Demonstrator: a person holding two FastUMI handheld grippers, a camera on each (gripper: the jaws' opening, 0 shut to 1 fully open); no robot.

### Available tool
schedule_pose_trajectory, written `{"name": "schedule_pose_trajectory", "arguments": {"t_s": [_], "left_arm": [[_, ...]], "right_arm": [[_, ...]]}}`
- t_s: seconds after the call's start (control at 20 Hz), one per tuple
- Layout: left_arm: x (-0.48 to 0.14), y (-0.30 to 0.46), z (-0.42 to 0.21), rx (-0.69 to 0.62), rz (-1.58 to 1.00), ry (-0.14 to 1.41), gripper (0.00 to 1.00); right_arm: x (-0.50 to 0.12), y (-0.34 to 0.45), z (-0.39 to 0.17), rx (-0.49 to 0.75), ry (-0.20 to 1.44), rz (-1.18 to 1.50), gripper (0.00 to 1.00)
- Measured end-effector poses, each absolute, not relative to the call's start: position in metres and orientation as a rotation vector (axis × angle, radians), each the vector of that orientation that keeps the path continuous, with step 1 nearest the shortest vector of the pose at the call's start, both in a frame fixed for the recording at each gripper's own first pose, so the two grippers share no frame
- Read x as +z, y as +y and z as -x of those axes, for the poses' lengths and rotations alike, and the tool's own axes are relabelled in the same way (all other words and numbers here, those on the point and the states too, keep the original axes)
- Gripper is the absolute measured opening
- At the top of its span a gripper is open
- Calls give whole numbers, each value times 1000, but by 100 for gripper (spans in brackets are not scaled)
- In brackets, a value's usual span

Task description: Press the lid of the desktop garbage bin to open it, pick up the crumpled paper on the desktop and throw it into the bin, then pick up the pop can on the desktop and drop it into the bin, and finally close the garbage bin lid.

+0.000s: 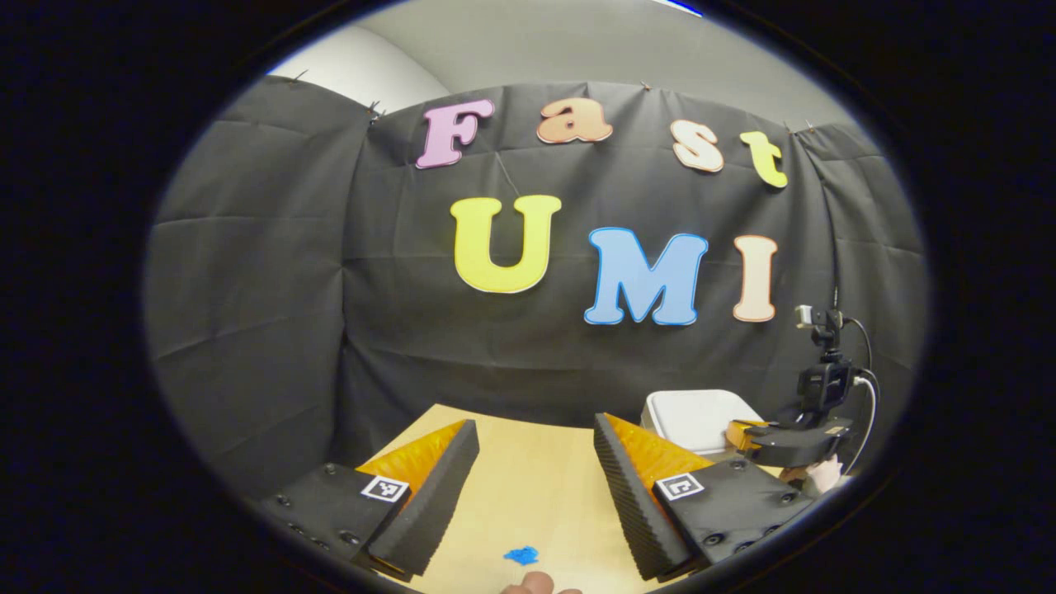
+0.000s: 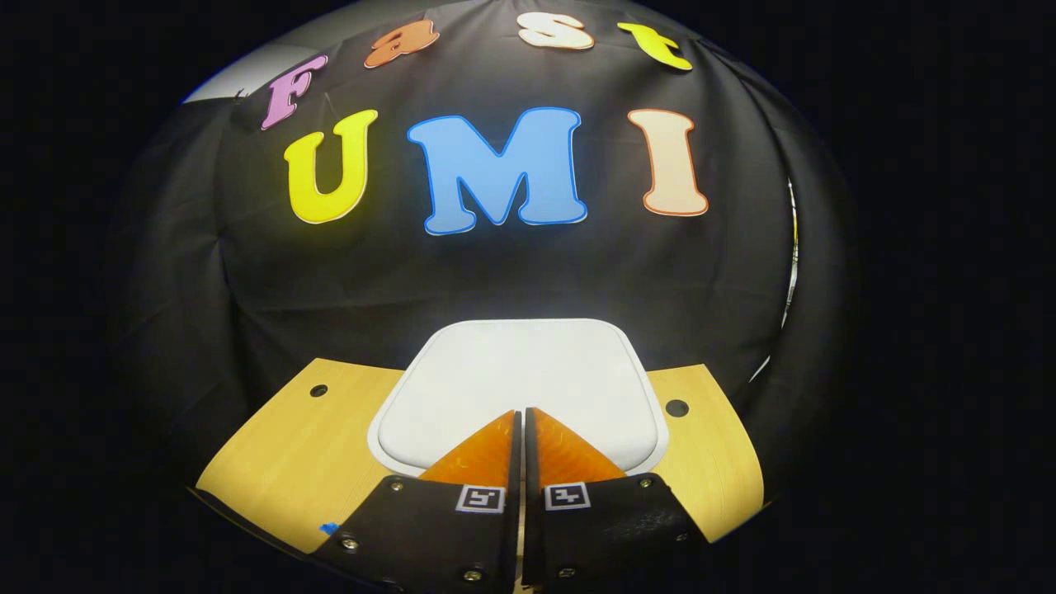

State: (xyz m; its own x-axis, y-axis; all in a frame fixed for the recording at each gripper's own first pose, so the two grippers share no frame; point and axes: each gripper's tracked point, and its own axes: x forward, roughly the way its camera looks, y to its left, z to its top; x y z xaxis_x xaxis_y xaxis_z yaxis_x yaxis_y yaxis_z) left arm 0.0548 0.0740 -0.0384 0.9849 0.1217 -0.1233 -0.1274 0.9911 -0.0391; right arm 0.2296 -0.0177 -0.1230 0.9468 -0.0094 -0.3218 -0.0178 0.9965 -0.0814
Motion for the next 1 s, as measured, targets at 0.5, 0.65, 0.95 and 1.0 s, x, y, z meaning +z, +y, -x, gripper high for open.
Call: {"name": "schedule_pose_trajectory", "arguments": {"t_s": [0.5, 0.65, 0.95, 1.0], "left_arm": [[-40, 67, -54, 103, 60, 118, 96], [-41, 74, -49, 120, 53, 116, 96], [-45, 79, -44, 127, 69, 115, 96], [-46, 79, -44, 123, 74, 114, 96]], "right_arm": [[-119, -21, -226, 19, 327, 9, 4], [-114, -22, -218, 16, 319, -20, 3], [-81, -24, -196, 18, 235, -35, 3], [-77, -25, -193, 19, 230, -36, 3]]}}
